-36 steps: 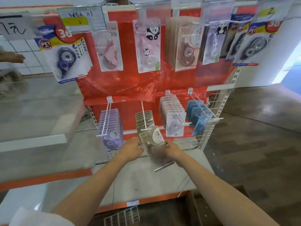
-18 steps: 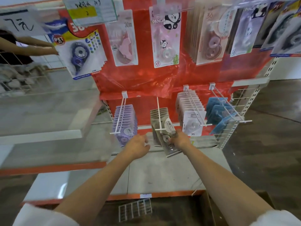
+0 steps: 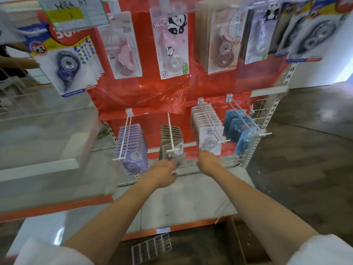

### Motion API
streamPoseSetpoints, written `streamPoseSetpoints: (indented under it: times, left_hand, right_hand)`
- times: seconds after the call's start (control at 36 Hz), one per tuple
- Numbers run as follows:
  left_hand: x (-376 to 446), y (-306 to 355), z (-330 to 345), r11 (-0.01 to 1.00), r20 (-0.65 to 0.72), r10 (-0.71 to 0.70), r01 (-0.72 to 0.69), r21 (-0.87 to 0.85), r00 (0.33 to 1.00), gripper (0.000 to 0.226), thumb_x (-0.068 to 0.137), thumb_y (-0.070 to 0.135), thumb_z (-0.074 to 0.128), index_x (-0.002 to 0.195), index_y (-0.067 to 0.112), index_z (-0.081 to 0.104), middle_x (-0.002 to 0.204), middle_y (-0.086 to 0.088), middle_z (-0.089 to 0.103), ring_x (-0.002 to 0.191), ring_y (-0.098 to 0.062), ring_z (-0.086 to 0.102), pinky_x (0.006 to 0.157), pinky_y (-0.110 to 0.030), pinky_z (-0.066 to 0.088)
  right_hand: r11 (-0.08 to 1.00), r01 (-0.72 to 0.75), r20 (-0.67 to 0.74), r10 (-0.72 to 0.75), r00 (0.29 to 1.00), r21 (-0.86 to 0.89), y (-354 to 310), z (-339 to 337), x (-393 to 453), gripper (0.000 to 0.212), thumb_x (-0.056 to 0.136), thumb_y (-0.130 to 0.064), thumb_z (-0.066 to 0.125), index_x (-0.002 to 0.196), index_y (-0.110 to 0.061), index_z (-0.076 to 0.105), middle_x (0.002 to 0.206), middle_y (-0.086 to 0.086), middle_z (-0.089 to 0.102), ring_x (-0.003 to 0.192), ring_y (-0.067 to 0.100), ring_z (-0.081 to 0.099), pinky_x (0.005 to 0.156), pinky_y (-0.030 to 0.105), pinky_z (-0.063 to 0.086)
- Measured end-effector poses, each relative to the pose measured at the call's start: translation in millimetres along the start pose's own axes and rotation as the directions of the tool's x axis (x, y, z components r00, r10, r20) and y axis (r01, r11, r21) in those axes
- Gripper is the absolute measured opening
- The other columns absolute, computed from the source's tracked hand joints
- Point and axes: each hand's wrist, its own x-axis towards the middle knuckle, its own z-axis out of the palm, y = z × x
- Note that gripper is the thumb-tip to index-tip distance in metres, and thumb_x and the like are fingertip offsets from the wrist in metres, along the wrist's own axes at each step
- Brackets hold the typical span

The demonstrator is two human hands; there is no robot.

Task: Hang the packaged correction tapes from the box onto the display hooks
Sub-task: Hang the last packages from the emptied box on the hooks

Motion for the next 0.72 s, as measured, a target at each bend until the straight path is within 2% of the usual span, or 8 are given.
streamPoseSetpoints:
  times: [0.19,0.33,0.5,0.61,0.72]
  left_hand:
    - [16.0,42.8,1.4,0.990,0.027,0.129,-0.130,0.051,0.991,0.033,0.096,0.029,0.047,0.125,0.013,0.051,0.132,-0.011,0.053,0.120,-0.029,0.050,0.094,-0.034,0.043]
    - [32.9,94.0,12.7,0.952,0.033,0.267,-0.269,0.143,0.963,0.031,0.093,0.026,0.049,0.120,0.012,0.054,0.126,-0.011,0.056,0.118,-0.029,0.051,0.093,-0.034,0.044]
    - [53.4,170.1,32.9,0.894,0.117,0.416,-0.429,0.131,0.902,0.033,0.095,0.026,0.049,0.124,0.011,0.051,0.130,-0.012,0.053,0.120,-0.029,0.049,0.093,-0.034,0.043]
    - [68.3,216.8,51.1,0.852,0.182,0.472,-0.499,0.160,0.863,0.037,0.094,0.028,0.048,0.128,0.012,0.046,0.133,-0.012,0.051,0.121,-0.030,0.049,0.096,-0.038,0.044]
    - [83.0,264.0,67.7,0.824,0.237,0.501,-0.543,0.161,0.832,0.040,0.095,0.026,0.047,0.131,0.010,0.042,0.133,-0.012,0.048,0.121,-0.030,0.049,0.096,-0.038,0.044]
  right_hand:
    - [0.999,0.014,0.020,-0.013,1.000,-0.037,44.6,-15.1,-28.4,0.038,0.093,-0.008,0.049,0.130,-0.007,0.043,0.131,0.016,0.051,0.120,0.033,0.051,0.095,0.037,0.042]
    - [0.998,-0.030,-0.026,0.029,0.999,-0.061,94.4,-26.3,-62.8,0.041,0.092,-0.008,0.050,0.132,-0.009,0.043,0.134,0.013,0.050,0.124,0.032,0.049,0.099,0.038,0.041]
    - [0.980,-0.189,-0.023,0.188,0.982,-0.068,169.9,-33.3,-101.3,0.035,0.092,-0.009,0.049,0.127,-0.009,0.043,0.132,0.012,0.050,0.123,0.032,0.049,0.097,0.041,0.041]
    - [0.952,-0.305,-0.017,0.304,0.952,-0.013,221.8,-32.2,-123.8,0.033,0.095,-0.009,0.043,0.128,-0.007,0.042,0.128,0.014,0.049,0.118,0.032,0.050,0.093,0.040,0.042]
    - [0.902,-0.423,0.019,0.423,0.906,0.088,270.9,-26.3,-138.7,0.038,0.095,-0.011,0.048,0.132,-0.007,0.039,0.129,0.012,0.046,0.119,0.032,0.050,0.092,0.039,0.044]
